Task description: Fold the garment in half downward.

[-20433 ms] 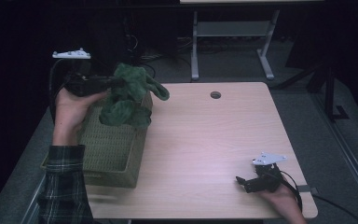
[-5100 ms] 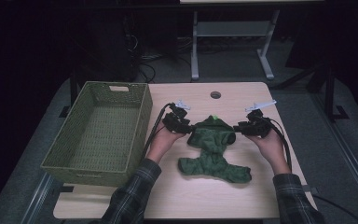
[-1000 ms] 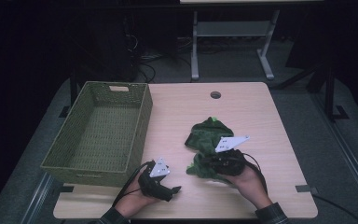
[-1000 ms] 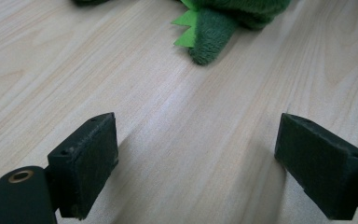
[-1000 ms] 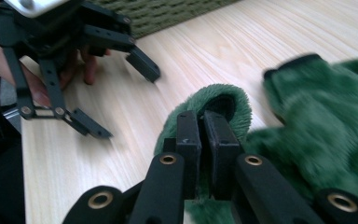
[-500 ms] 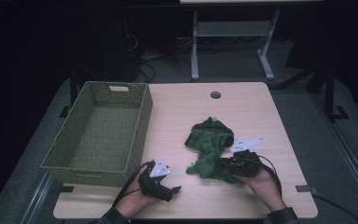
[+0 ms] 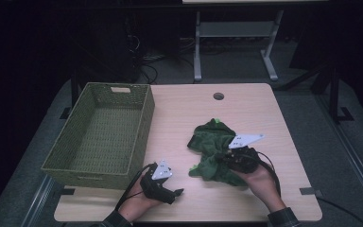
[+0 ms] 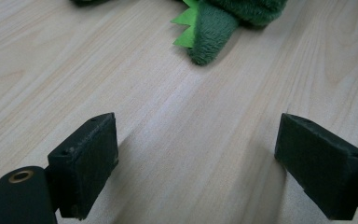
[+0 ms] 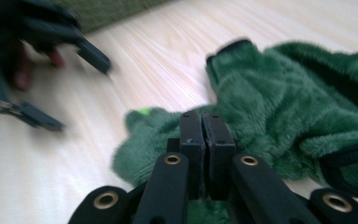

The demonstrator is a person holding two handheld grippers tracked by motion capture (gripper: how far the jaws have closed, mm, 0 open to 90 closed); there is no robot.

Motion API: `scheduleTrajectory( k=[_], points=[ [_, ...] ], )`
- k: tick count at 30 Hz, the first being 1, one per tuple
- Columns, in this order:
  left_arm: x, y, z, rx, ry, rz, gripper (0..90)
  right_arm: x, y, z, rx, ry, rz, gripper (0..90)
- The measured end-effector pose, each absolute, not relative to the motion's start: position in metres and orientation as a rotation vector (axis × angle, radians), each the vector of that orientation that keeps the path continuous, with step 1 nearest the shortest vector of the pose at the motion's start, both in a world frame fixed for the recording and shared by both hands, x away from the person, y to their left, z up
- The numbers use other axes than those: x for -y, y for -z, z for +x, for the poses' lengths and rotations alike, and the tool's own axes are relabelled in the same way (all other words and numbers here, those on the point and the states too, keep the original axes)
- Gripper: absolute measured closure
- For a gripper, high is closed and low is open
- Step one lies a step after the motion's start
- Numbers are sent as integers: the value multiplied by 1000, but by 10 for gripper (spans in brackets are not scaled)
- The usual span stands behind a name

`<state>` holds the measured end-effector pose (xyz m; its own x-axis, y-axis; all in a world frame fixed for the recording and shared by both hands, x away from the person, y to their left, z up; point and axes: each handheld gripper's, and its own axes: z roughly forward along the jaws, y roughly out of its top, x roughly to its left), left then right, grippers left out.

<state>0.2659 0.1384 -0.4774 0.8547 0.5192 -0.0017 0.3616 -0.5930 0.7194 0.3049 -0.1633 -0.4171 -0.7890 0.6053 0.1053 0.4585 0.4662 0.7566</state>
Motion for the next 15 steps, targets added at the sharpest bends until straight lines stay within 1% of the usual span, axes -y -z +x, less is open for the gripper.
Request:
scheduleTrajectory(
  k=[5, 8, 15],
  points=[
    [-139, 477, 266, -633, -268, 2271, 125, 159, 442, 314, -2597, -1096, 964, 876],
    [-139, 477, 266, -635, -265, 2270, 125, 158, 459, 319, -2635, -1044, 989, 891],
    [-139, 477, 266, -635, -265, 2269, 125, 155, 464, 321, -2637, -1037, 998, 894]
  ],
)
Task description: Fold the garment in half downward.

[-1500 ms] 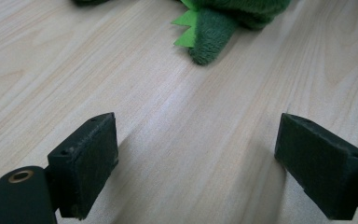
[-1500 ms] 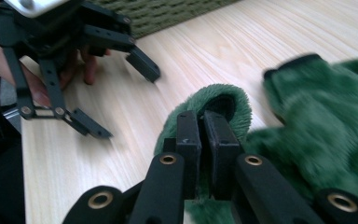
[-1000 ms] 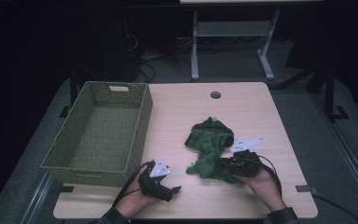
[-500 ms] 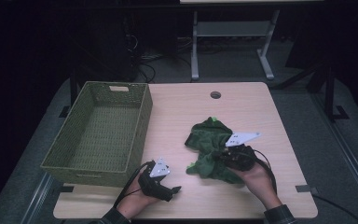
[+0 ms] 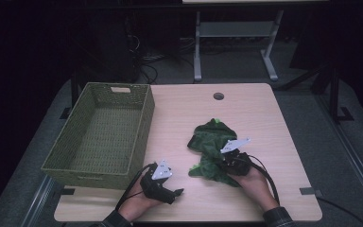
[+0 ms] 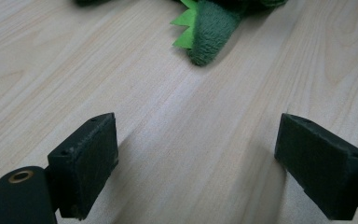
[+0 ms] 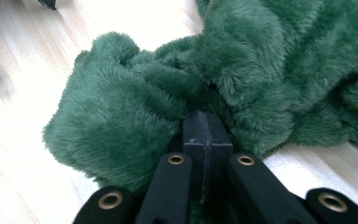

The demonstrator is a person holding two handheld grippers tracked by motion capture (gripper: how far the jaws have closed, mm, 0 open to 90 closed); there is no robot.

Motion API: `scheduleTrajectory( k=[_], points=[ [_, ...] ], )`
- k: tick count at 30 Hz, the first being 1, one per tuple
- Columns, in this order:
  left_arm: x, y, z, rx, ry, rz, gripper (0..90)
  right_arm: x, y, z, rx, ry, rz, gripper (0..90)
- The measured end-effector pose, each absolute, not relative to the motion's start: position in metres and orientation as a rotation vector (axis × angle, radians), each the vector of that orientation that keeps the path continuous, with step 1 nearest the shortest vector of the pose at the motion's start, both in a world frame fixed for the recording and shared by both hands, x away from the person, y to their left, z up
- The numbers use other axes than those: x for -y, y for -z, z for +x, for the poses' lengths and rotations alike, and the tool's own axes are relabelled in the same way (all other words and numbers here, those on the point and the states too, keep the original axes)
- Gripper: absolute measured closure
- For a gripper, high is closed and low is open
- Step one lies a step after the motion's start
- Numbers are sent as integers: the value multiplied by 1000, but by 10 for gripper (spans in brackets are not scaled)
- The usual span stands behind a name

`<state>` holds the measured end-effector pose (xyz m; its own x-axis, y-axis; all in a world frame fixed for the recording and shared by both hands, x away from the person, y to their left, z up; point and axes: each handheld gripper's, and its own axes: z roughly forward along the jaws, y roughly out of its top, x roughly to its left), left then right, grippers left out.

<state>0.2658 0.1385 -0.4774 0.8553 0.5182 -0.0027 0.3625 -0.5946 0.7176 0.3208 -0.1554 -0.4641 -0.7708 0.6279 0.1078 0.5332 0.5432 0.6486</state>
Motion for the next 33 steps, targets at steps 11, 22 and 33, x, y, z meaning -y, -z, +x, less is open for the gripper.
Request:
scheduleTrajectory(
  k=[11, 22, 33],
  points=[
    [-139, 477, 266, -636, -264, 2269, 125, 203, 430, 301, -2490, -1153, 1014, 766],
    [-138, 477, 266, -635, -264, 2268, 125, 260, 442, 272, -2459, -1149, 1098, 654],
    [-139, 477, 266, -637, -263, 2270, 125, 280, 457, 247, -2488, -1137, 1150, 575]
  ],
)
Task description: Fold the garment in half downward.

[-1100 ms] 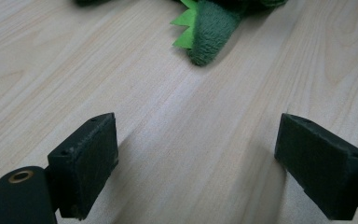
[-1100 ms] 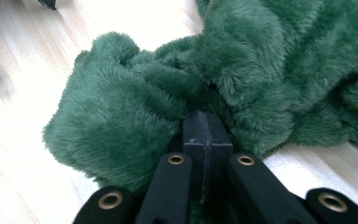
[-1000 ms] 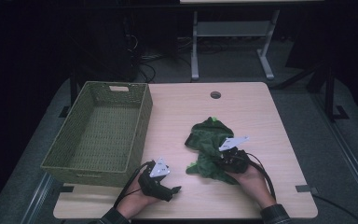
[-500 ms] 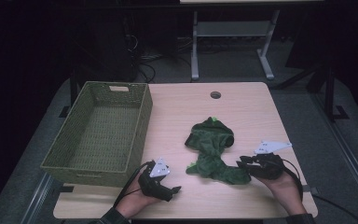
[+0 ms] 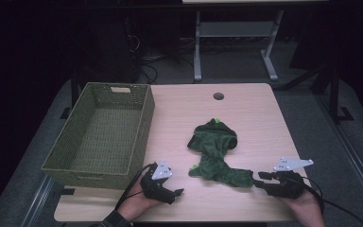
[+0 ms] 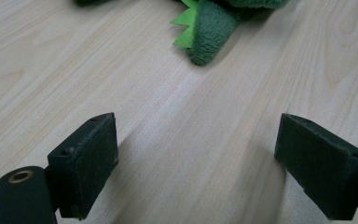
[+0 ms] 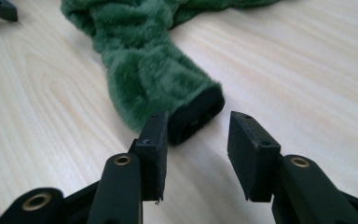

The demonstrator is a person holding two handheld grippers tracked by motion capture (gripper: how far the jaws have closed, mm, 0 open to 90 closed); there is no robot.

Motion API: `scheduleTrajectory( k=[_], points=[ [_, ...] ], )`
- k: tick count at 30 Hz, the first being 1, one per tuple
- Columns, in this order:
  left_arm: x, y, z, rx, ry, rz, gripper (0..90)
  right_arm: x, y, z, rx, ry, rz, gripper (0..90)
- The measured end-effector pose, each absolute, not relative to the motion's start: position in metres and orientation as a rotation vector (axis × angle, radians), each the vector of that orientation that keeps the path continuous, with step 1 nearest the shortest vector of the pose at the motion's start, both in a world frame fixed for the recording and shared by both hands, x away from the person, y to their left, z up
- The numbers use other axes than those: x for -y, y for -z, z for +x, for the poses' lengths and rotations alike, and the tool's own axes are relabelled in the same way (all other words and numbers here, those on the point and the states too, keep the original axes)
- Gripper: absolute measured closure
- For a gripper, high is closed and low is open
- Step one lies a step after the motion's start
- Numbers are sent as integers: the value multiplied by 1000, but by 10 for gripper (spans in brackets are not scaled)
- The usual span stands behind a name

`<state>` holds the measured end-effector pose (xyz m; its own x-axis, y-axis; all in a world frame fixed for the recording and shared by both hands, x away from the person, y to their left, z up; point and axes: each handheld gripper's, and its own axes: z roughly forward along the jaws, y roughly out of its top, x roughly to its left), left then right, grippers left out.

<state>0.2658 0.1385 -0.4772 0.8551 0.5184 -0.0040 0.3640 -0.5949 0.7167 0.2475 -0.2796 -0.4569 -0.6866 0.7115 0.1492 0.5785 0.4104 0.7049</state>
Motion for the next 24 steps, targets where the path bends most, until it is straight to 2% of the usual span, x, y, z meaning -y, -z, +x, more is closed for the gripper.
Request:
scheduleTrajectory(
  k=[8, 10, 14, 17, 24],
  points=[
    [-139, 477, 266, -632, -266, 2272, 124, 272, 465, 247, -2549, -1172, 1156, 567],
    [-139, 477, 266, -632, -266, 2272, 124, 270, 466, 248, -2570, -1165, 1148, 616],
    [-138, 477, 266, -632, -265, 2271, 123, 269, 468, 249, -2579, -1147, 1151, 803],
    [-138, 477, 266, -634, -265, 2270, 124, 272, 465, 248, -2561, -1141, 1136, 835],
    [-138, 477, 266, -634, -263, 2270, 124, 280, 454, 247, -2509, -1167, 1126, 834]
  ],
)
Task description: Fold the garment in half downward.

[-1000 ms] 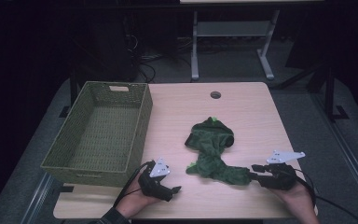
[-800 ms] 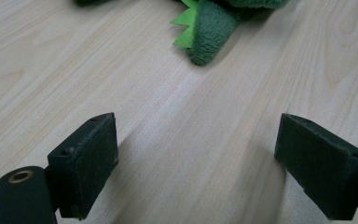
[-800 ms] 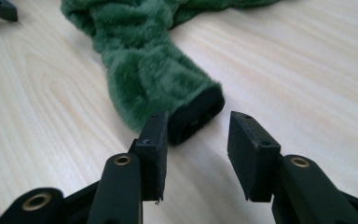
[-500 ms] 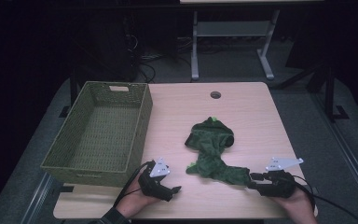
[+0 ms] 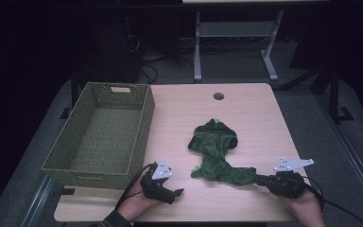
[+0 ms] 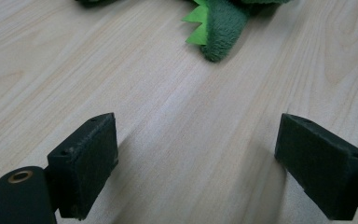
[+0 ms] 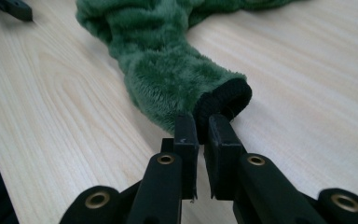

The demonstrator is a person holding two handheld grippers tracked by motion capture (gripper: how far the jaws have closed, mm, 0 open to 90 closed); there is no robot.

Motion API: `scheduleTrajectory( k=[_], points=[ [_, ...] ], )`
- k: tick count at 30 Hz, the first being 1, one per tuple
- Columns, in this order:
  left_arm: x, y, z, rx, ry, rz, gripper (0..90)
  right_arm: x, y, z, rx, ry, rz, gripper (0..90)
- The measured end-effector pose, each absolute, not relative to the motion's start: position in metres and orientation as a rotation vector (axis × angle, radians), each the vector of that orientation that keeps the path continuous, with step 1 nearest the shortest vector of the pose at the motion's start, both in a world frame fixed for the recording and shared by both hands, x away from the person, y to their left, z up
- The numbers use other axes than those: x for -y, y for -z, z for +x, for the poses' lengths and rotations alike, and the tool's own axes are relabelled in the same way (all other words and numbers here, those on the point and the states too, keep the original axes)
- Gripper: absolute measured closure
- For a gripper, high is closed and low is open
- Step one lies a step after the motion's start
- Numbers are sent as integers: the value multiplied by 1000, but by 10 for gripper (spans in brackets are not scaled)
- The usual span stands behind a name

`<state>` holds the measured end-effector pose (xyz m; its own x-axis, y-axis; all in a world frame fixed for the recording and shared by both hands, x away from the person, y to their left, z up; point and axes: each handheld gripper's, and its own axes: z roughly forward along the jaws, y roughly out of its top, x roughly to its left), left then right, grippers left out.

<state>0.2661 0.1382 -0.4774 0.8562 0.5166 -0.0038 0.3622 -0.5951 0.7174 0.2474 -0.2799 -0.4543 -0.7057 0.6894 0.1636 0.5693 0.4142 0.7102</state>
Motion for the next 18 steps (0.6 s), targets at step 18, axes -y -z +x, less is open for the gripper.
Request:
scheduleTrajectory(
  k=[18],
  points=[
    [-138, 477, 266, -635, -262, 2269, 124, 236, 412, 265, -2506, -1291, 839, 835]
  ],
)
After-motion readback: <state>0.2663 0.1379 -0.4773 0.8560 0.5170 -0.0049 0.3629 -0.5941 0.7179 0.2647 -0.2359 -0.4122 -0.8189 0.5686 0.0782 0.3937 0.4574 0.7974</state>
